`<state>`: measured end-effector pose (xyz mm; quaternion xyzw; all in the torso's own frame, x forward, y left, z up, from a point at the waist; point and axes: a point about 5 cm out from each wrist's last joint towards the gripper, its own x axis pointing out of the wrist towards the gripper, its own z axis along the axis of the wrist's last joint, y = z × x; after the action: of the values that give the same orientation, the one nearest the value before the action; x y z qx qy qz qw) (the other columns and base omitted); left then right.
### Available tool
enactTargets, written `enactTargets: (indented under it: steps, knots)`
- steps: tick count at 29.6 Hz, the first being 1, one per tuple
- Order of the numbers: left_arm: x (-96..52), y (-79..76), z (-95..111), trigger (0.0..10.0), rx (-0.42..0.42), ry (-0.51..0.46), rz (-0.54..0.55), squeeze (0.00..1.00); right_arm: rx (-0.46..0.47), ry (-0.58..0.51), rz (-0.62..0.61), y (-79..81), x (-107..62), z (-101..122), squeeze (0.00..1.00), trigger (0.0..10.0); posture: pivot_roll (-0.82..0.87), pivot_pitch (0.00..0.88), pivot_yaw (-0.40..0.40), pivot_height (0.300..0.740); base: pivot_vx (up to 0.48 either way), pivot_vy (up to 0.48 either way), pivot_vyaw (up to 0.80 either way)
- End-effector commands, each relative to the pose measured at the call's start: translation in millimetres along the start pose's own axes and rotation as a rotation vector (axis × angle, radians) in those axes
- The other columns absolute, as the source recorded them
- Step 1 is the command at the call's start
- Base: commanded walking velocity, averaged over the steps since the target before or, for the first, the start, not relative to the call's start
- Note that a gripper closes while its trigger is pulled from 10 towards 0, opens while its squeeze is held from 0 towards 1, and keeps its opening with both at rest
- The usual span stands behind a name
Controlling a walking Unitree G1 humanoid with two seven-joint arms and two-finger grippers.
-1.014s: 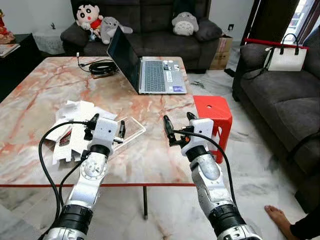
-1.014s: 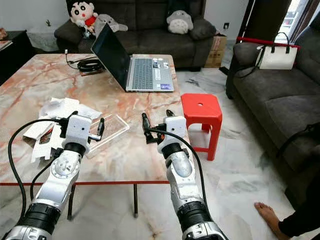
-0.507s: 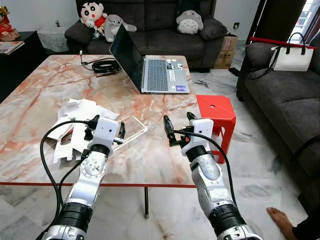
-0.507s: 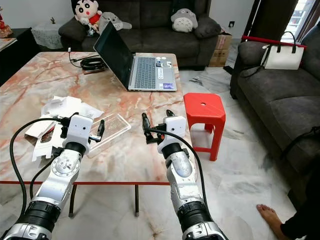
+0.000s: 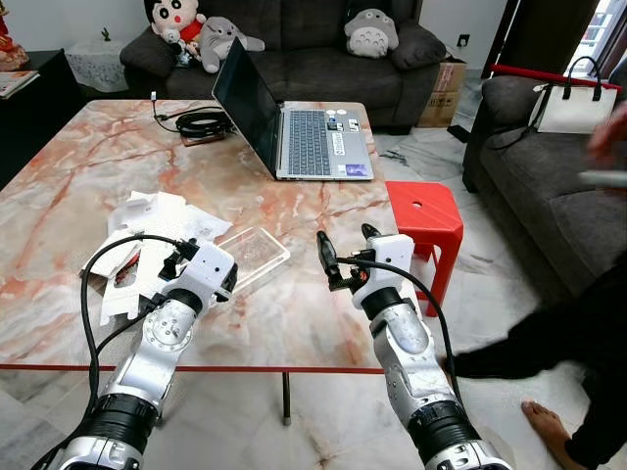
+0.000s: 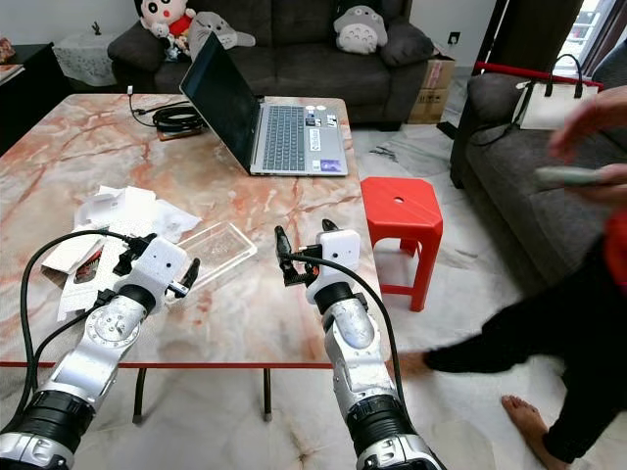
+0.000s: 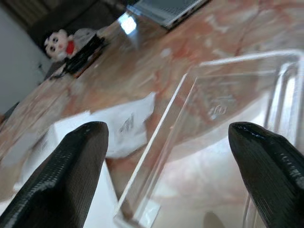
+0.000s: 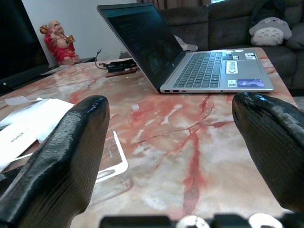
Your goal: Picking trash to rubbish bin
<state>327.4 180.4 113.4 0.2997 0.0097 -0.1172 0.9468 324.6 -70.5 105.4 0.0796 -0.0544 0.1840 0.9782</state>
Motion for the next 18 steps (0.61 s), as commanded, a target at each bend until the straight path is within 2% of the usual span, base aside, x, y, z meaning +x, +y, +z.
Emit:
enactTargets:
  steps: [1, 4, 7, 10, 18]
  knots:
    - [-0.2, 1.1, 12.7, 10.0, 0.033, -0.071, -0.055, 0.0, -0.009, -0.001, 0.011, 1.6, 2.0, 1.8, 0.0, 10.0, 0.01, 0.028, -0.014, 0.74, 0.0, 0.0, 0.0]
    - [-3.0, 1.9, 18.0, 10.0, -0.017, -0.109, -0.117, 0.0, -0.009, 0.001, 0.014, 1.6, 2.3, 1.8, 0.0, 10.0, 0.01, 0.03, -0.018, 0.74, 0.0, 0.0, 0.0]
    - [-4.9, -0.5, 16.0, 10.0, -0.02, -0.101, -0.172, 0.0, -0.008, 0.003, 0.014, 1.6, 2.5, 1.7, 0.0, 10.0, 0.01, 0.032, -0.019, 0.74, 0.0, 0.0, 0.0]
    - [-7.1, -5.4, 7.5, 10.0, 0.011, -0.056, -0.227, 0.0, -0.008, 0.003, 0.014, 1.5, 2.4, 1.7, 0.0, 10.0, 0.01, 0.033, -0.018, 0.74, 0.0, 0.0, 0.0]
    - [-6.9, -11.3, 2.7, 10.0, 0.04, -0.021, -0.25, 0.0, -0.007, 0.004, 0.015, 1.7, 2.3, 1.5, 0.0, 10.0, 0.01, 0.033, -0.018, 0.74, 0.0, 0.0, 0.0]
